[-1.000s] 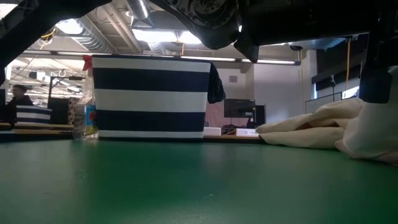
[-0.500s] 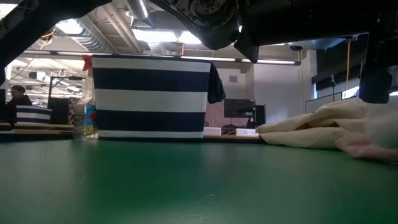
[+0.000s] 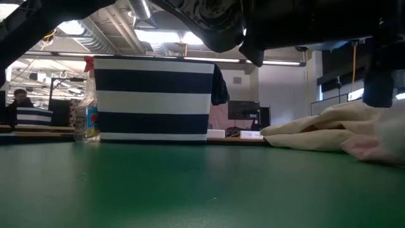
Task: Fold laundry
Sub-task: Stack the white polo on top of the red polo
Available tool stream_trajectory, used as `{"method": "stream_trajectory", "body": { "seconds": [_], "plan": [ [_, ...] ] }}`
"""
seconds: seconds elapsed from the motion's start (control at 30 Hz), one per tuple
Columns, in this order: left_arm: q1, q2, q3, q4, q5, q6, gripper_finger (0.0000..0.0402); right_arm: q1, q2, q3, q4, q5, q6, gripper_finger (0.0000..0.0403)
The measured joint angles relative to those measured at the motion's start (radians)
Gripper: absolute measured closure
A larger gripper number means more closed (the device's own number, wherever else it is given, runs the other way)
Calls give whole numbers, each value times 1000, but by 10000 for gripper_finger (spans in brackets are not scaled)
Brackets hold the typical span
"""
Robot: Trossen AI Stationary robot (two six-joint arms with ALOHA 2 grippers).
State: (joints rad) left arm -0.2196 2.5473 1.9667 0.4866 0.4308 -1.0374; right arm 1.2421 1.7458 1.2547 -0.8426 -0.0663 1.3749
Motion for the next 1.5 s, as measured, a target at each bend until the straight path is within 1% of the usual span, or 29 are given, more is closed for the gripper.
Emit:
{"method": "stream_trajectory", "body": {
  "seconds": [0.1,0.2,0.27,0.33,0.4,0.43,0.5,0.53,0.6,0.63,0.7,0.73,0.83,0.93,0.97,1.03,1.13,1.2,1.27,1.37,1.43,1.5],
  "plan": [
    [8,-16,0,-15,29,5,182,-15,-22,31,-5,-33,-56,313],
    [13,-69,0,-105,23,66,182,-30,-79,95,-64,-70,-134,281],
    [16,-120,2,-230,10,133,182,-39,-121,147,-135,-72,-176,266],
    [25,-175,2,-415,-31,209,182,-44,-160,191,-192,-20,-245,255],
    [34,-234,2,-638,-102,304,182,-64,-193,228,-244,98,-322,250],
    [37,-266,2,-747,-153,354,182,-77,-212,236,-286,174,-351,250],
    [39,-326,2,-964,-277,460,182,-116,-239,229,-360,297,-403,252],
    [38,-356,2,-1058,-349,505,182,-149,-251,218,-373,336,-437,254],
    [37,-406,2,-1207,-489,556,182,-221,-276,170,-370,382,-517,261],
    [38,-426,0,-1271,-539,577,182,-258,-291,134,-357,390,-552,266],
    [49,-459,-12,-1343,-586,616,182,-348,-325,46,-261,386,-632,276],
    [58,-473,-26,-1369,-592,633,182,-391,-341,-6,-194,368,-675,282],
    [83,-523,-92,-1372,-548,682,182,-515,-377,-196,35,253,-783,301],
    [111,-567,-197,-1364,-493,715,182,-621,-397,-370,236,134,-813,323],
    [121,-577,-237,-1356,-484,720,182,-645,-398,-419,286,104,-819,331],
    [142,-606,-316,-1344,-467,730,182,-685,-396,-502,322,69,-826,347],
    [168,-658,-430,-1337,-466,731,182,-735,-402,-564,219,73,-824,371],
    [183,-695,-497,-1329,-465,730,182,-754,-431,-577,118,124,-804,387],
    [198,-735,-562,-1306,-465,729,182,-776,-472,-578,65,174,-797,398],
    [221,-798,-637,-1250,-466,726,182,-795,-549,-578,6,246,-757,396],
    [234,-834,-682,-1208,-465,715,182,-798,-591,-582,-49,314,-704,392],
    [248,-859,-721,-1161,-463,703,182,-797,-620,-613,-95,356,-661,393]
  ]
}}
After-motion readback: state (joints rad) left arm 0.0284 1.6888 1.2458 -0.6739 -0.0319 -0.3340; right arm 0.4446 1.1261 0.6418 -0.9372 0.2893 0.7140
